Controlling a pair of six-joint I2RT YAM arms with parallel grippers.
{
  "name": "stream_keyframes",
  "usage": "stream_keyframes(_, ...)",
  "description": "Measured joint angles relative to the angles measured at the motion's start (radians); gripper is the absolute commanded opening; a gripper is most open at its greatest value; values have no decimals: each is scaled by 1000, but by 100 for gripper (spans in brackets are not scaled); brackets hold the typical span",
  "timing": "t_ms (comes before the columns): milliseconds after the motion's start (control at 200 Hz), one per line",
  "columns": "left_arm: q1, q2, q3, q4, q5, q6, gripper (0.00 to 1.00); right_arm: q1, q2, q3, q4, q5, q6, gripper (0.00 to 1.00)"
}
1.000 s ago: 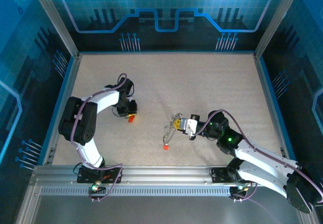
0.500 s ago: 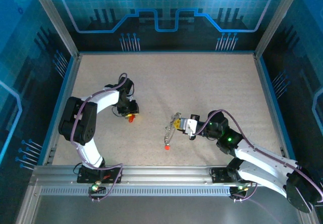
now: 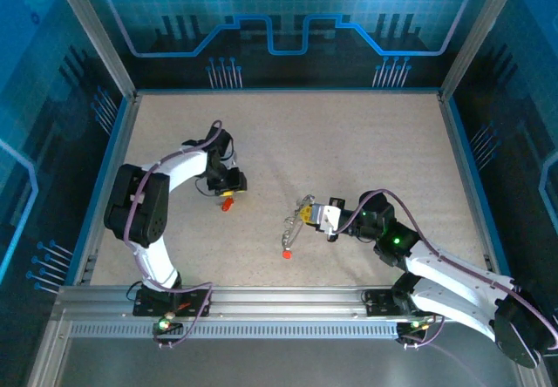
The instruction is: Put the keys on the keyring
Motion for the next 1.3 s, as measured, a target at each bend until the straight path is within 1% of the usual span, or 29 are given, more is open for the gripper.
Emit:
stream_keyframes(80, 0, 20, 46, -29, 15, 21, 43, 0, 0, 0, 0, 0, -1, 0)
stream_keyframes(95, 0, 22, 53, -34, 16, 21, 41, 0, 0, 0, 0, 0, -2, 0)
stream_keyframes(120, 0, 26, 63, -42, 15, 19, 34, 0, 0, 0, 0, 0, -4, 0)
stream_keyframes(140, 0, 27, 68, -46, 14, 20, 31, 0, 0, 0, 0, 0, -5, 0)
stream_keyframes(190, 0, 27, 76, -61, 14, -4, 30, 0, 0, 0, 0, 0, -8, 0)
stream_keyframes(300, -3, 18, 58, -67, -2, -102, 33, 0, -3, 0, -1, 0, -11, 0)
stream_keyframes(390, -15, -24, -5, -66, -50, -209, 34, 0, -3, 0, -1, 0, -14, 0)
stream_keyframes(490, -41, -60, -39, -76, -117, -323, 30, 0, -2, 0, -1, 0, -14, 0)
stream_keyframes(620, -51, -64, -39, -73, -166, -418, 29, 0, 1, 0, -1, -3, -14, 0)
stream_keyframes(695, -52, -64, -39, -74, -187, -458, 26, -1, 1, 0, -1, -4, -14, 0)
stream_keyframes(830, -64, -57, -26, -94, -220, -509, 26, -1, 1, 0, -4, -3, -14, 0)
stream_keyframes(1056, -97, -10, 37, -118, -243, -560, 28, -1, -2, 0, -7, -3, -15, 0)
stream_keyframes(1166, -106, 2, 44, -125, -260, -586, 30, -1, -11, 0, -8, -3, -15, 0)
stream_keyframes(1301, -106, 8, 44, -143, -273, -621, 30, -1, -23, 0, -14, -3, -18, 0)
